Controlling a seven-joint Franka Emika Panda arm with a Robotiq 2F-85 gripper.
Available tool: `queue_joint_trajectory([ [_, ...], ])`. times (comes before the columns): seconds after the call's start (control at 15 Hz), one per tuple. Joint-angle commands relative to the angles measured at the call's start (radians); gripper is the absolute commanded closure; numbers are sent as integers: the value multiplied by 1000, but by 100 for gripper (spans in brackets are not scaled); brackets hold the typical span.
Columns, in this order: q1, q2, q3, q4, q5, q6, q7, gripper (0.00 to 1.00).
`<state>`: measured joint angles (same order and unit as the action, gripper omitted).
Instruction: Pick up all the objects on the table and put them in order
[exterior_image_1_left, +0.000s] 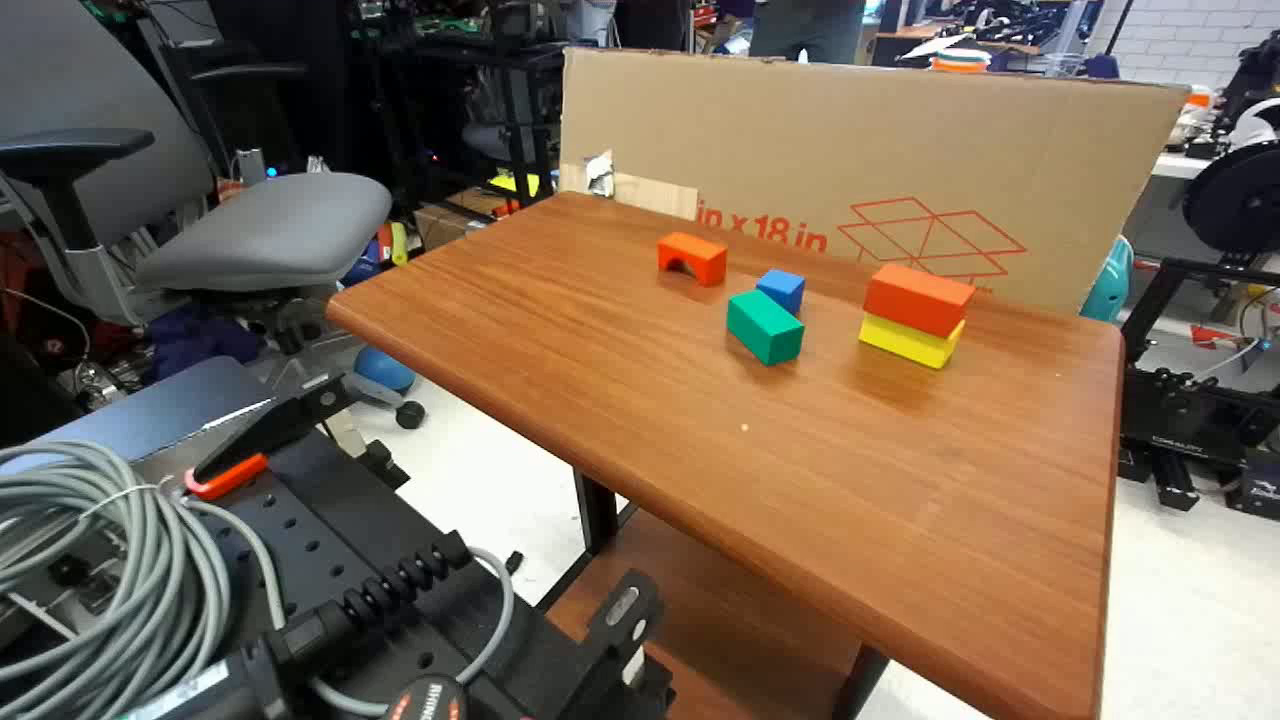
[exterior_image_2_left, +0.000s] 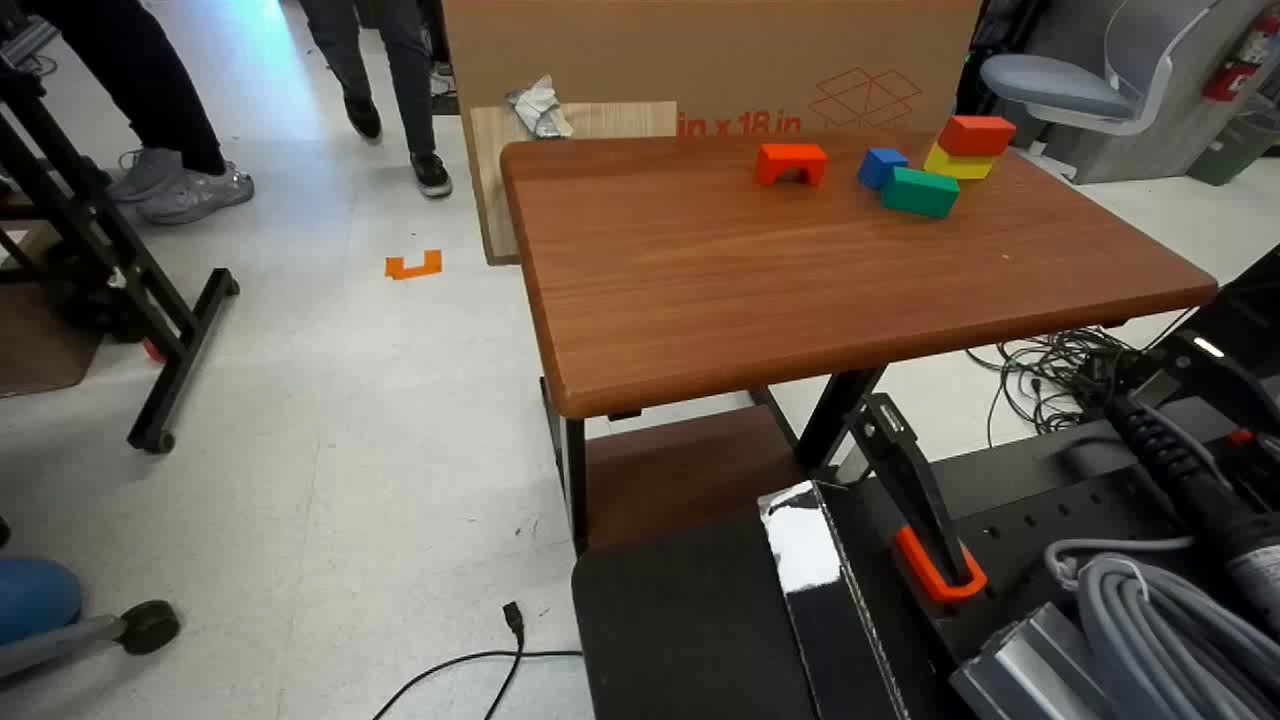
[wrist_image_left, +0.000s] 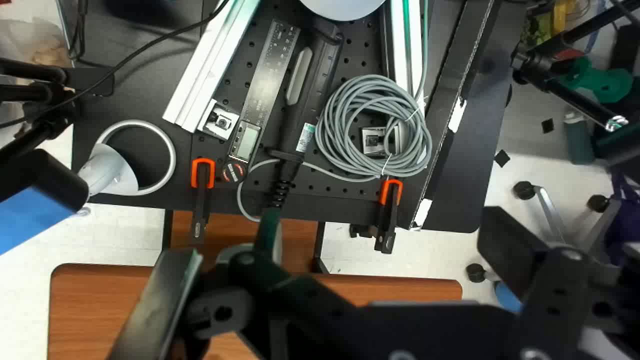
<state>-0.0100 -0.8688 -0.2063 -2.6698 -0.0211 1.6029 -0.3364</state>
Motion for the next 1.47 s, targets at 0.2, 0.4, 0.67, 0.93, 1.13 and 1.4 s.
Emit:
queue_joint_trajectory([
  [0.2, -4, 1, 4, 2, 2, -1, -2, 0],
  [0.4, -4, 1, 4, 2, 2, 0, -2, 0],
  [0.67, -4, 1, 4, 2, 2, 0, -2, 0],
  [0.93, -4, 1, 4, 2, 2, 0, -2, 0],
  [1.13, 7, 46, 41, -32, 32, 79, 63, 0],
  [1.4, 45, 188, 94, -88, 87, 349, 117, 0],
])
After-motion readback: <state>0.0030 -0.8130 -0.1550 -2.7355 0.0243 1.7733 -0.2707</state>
